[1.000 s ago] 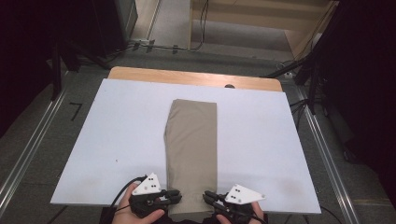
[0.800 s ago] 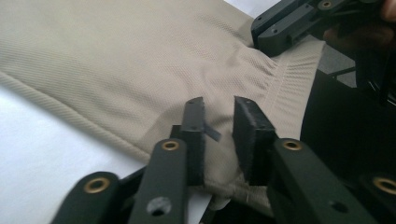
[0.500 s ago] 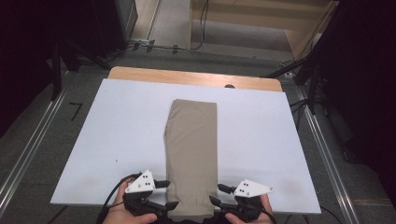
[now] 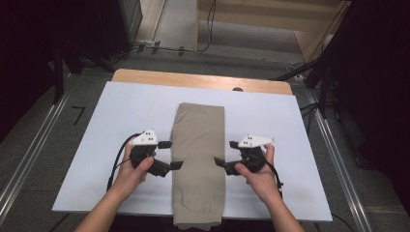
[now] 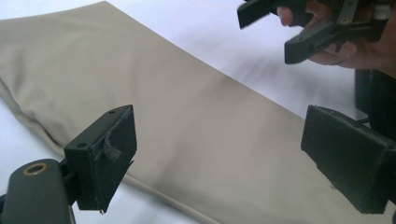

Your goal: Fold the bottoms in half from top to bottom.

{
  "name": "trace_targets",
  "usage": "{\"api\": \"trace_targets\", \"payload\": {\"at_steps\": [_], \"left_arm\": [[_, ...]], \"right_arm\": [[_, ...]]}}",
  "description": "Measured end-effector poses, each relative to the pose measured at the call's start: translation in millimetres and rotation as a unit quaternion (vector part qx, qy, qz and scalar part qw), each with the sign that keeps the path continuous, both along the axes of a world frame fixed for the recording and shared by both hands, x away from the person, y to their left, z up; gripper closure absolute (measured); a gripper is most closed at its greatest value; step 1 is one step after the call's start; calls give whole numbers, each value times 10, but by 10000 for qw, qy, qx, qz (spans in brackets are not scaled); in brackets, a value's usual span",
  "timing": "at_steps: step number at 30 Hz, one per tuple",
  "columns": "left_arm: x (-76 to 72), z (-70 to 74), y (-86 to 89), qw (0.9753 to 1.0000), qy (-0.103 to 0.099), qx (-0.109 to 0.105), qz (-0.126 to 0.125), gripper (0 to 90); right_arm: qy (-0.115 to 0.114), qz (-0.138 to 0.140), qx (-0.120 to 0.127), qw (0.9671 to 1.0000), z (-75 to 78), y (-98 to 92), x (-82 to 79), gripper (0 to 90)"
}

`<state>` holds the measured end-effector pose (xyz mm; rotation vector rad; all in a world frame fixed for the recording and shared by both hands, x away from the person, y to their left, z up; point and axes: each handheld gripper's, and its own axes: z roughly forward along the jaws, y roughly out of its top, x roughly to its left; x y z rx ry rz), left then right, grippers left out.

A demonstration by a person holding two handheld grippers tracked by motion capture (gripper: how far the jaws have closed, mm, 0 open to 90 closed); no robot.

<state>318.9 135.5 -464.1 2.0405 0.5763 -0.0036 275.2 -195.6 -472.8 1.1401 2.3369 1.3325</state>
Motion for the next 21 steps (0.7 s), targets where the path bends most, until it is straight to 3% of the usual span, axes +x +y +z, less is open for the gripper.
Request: {"api": "trace_targets", "payload": {"at_steps": [2,5,8,11,15,17,18,19,21], "left_arm": [[144,-12,-27,10000,-11,72,9,46],[399,-18,-58,9999,50,112,49,0],[661,-13,-99,9996,67,206,170,0],[922,8,-151,9993,75,156,322,0],[1188,34,-221,9985,210,153,482,6],[1327,32,-263,9972,243,330,622,70],[1411,30,-282,9954,273,478,784,96],[1480,24,-280,9945,338,478,864,147],[1577,5,-267,9940,466,388,906,145]], "right_arm": [[23,-116,-44,9999,21,-11,219,0],[89,-194,-54,9998,56,-28,474,0],[185,-204,68,9996,91,-52,748,0],[260,-220,146,9993,90,-64,1024,0],[443,-359,19,9984,32,-54,1303,0],[417,-613,-98,9972,8,-48,1404,120],[409,-763,-169,9961,1,-46,1440,132],[497,-881,-135,9948,-16,-57,1507,156],[642,-1004,-67,9928,-57,-89,1612,230]]}}
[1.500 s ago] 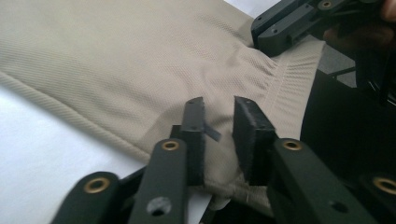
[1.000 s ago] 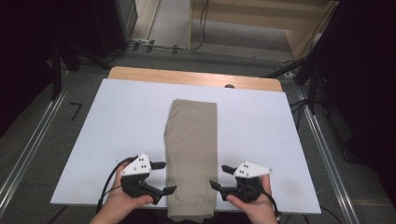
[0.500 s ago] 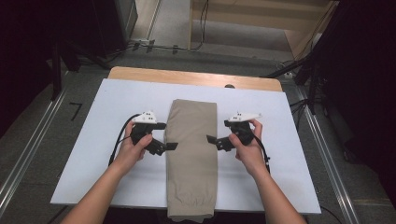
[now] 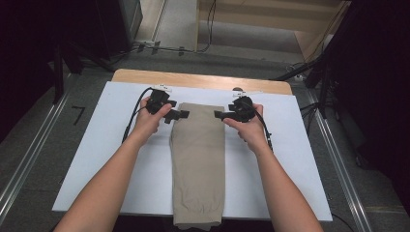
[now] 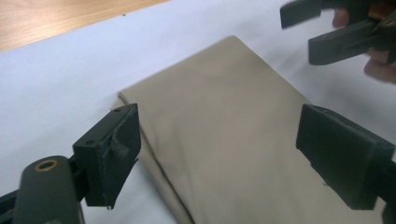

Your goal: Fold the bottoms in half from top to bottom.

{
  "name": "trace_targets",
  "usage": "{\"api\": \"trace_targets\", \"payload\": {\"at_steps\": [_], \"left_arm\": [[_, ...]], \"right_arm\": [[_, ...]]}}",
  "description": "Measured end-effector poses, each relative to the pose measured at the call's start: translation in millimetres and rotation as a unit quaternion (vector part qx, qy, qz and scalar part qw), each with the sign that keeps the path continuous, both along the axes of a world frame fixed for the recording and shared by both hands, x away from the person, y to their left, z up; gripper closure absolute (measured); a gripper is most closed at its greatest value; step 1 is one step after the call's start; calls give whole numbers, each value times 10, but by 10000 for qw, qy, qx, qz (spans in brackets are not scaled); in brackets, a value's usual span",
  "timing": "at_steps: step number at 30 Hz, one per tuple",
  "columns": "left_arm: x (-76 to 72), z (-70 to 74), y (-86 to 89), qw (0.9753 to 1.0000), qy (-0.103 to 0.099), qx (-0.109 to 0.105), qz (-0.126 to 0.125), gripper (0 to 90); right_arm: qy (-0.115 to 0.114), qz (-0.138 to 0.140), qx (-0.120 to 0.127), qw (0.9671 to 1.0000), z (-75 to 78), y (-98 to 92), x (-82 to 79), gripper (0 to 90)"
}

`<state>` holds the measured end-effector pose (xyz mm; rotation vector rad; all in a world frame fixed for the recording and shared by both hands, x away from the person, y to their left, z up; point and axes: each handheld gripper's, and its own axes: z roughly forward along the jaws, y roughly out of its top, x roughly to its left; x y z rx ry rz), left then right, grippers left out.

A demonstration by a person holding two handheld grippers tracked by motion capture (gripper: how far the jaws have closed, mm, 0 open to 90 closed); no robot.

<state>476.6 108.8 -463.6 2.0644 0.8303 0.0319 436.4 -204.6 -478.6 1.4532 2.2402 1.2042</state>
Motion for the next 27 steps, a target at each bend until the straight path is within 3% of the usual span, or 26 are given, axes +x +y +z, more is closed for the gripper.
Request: {"api": "trace_targets", "payload": {"at_steps": [3,6,9,11,15,18,20,22,25,27], "left_arm": [[131,-67,-16,9994,133,208,236,192],[232,-159,-52,9976,168,530,400,224],[309,-225,-46,9956,107,534,758,306],[335,-270,-61,9952,123,558,790,334],[362,-344,-133,9931,124,888,763,384],[365,-356,-163,9922,4,939,817,420],[353,-351,-180,9896,-182,1193,783,479],[351,-346,-184,9887,-223,1258,780,551],[351,-358,-174,9926,-26,1029,644,748],[345,-362,-178,9931,40,971,661,811]], "right_arm": [[47,-194,-225,9995,-68,-35,107,342],[221,-217,-391,9988,-158,-40,195,369],[220,-297,-589,9976,-226,-19,241,390],[215,-257,-635,9974,-253,3,266,390],[293,-196,-786,9963,-317,57,352,391],[279,-249,-677,9970,-323,82,399,397],[245,-214,-756,9966,-326,104,409,419],[212,-193,-823,9962,-325,109,407,498],[316,-29,-611,9976,-322,104,394,657],[406,77,-504,9979,-321,101,391,773]]}}
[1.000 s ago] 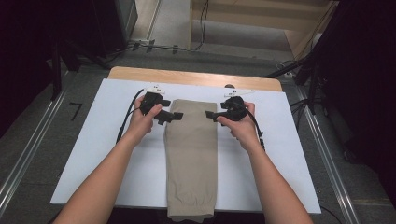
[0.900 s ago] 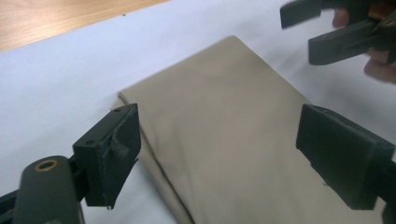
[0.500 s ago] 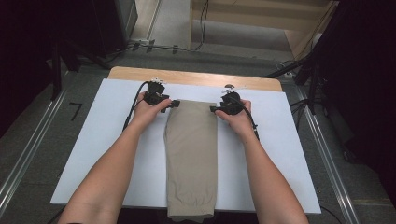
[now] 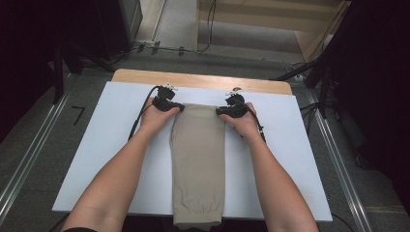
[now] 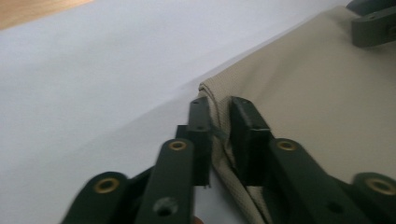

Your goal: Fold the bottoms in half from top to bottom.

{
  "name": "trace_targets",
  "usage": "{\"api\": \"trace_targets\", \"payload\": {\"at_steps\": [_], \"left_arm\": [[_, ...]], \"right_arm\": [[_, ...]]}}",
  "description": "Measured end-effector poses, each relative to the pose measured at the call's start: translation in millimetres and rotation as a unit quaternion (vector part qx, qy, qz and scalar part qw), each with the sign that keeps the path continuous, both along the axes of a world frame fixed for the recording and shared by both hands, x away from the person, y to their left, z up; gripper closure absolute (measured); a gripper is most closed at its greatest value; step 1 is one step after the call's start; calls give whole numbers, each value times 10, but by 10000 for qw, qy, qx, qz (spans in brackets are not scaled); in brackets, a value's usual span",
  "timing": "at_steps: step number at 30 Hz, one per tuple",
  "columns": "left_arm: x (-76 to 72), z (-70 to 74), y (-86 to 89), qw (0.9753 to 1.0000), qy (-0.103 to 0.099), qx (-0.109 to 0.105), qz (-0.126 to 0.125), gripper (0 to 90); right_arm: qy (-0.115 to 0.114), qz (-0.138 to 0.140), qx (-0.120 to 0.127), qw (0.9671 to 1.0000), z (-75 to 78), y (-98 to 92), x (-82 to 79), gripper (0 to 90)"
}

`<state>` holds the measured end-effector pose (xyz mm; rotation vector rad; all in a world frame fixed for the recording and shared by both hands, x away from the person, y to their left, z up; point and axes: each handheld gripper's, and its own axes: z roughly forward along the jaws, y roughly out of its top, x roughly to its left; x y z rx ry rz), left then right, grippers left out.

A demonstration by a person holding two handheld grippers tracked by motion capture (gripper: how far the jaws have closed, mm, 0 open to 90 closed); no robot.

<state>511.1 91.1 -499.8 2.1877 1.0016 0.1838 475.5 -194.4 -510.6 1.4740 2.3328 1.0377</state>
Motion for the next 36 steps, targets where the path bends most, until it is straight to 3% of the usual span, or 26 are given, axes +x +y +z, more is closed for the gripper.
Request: {"api": "trace_targets", "payload": {"at_steps": [4,9,15,19,20,21,22,23,24,25,26,27,29,31,36], "left_arm": [[-28,14,-29,10000,-62,41,-8,883],[64,132,31,9995,-87,-221,212,895],[247,536,25,9971,-574,-417,292,894],[384,826,2,9946,-839,-547,287,892],[411,863,-1,9943,-866,-558,257,889],[452,906,-7,9937,-900,-594,297,867],[471,929,-13,9924,-1024,-494,471,749],[470,953,-4,9916,-1103,-349,584,548],[464,969,22,9920,-1076,-376,541,485],[454,978,61,9924,-995,-547,477,473],[426,980,112,9921,-893,-741,479,399],[402,968,153,9917,-791,-927,406,338],[339,932,209,9913,-721,-1053,319,232],[242,877,267,9901,-641,-1245,92,158],[-118,766,343,9862,-582,-1512,-350,136]], "right_arm": [[35,59,81,9999,4,18,-2,848],[-169,13,170,9997,91,-11,32,859],[-708,-204,202,9971,515,-51,171,860],[-920,-323,268,9949,764,-105,278,859],[-962,-422,384,9937,821,-126,315,851],[-986,-455,496,9928,851,-137,336,805],[-1095,-538,561,9909,896,-148,362,618],[-1154,-663,550,9896,933,-151,374,445],[-1115,-709,602,9894,959,-173,372,397],[-1089,-713,658,9893,969,-192,361,352],[-1060,-730,664,9895,973,-212,341,275],[-1060,-746,613,9897,965,-236,297,248],[-1070,-732,609,9897,943,-273,215,224],[-1079,-655,777,9889,908,-320,90,183],[-1127,-399,1004,9877,788,-341,-283,133]]}}
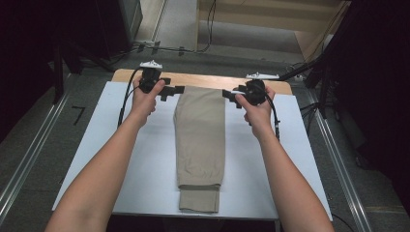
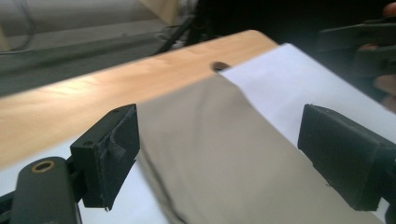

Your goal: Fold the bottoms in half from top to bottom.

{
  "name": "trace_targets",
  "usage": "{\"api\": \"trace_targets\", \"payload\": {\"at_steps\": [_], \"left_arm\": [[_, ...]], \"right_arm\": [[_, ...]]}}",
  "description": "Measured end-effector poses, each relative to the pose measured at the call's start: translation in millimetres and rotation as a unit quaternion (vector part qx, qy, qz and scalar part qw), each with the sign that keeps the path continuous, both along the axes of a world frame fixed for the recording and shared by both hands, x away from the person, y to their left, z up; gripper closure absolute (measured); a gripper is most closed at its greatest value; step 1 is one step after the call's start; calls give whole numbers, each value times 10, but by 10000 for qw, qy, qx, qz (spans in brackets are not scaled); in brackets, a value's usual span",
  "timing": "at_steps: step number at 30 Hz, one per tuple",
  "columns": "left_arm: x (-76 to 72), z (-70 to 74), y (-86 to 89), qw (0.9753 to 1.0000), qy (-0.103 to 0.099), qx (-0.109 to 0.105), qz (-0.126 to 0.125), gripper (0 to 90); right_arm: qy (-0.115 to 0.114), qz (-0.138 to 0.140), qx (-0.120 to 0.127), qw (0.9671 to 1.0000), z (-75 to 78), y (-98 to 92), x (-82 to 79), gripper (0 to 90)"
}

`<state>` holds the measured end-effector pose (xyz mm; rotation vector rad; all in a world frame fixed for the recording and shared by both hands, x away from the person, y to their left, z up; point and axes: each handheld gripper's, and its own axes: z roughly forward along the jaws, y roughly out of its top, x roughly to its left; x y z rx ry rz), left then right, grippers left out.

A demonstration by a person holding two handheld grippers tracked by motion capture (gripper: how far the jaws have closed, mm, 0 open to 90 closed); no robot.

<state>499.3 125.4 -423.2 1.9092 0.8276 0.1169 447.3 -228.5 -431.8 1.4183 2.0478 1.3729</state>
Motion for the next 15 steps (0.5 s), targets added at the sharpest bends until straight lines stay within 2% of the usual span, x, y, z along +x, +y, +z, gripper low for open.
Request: {"api": "trace_targets", "payload": {"at_steps": [1,5,9,12,14,15], "left_arm": [[-103,-34,6,9999,-1,-70,-110,136],[-448,-106,-30,9993,-93,-2,-354,134],[-793,-151,-73,9978,-177,-8,-642,108],[-1023,-197,-101,9966,-270,160,-760,67],[-1149,-221,-103,9956,-234,86,-908,30],[-1249,-234,-109,9949,-269,127,-962,4]], "right_arm": [[-25,59,-48,10000,-22,6,-60,126],[-154,218,-297,9992,-120,81,-405,123],[-212,386,-284,9986,-178,164,-695,95],[-233,588,-276,9976,-216,233,-909,74],[-252,772,-240,9964,-241,275,-1050,0],[-240,840,-202,9960,-248,284,-1101,0]]}}
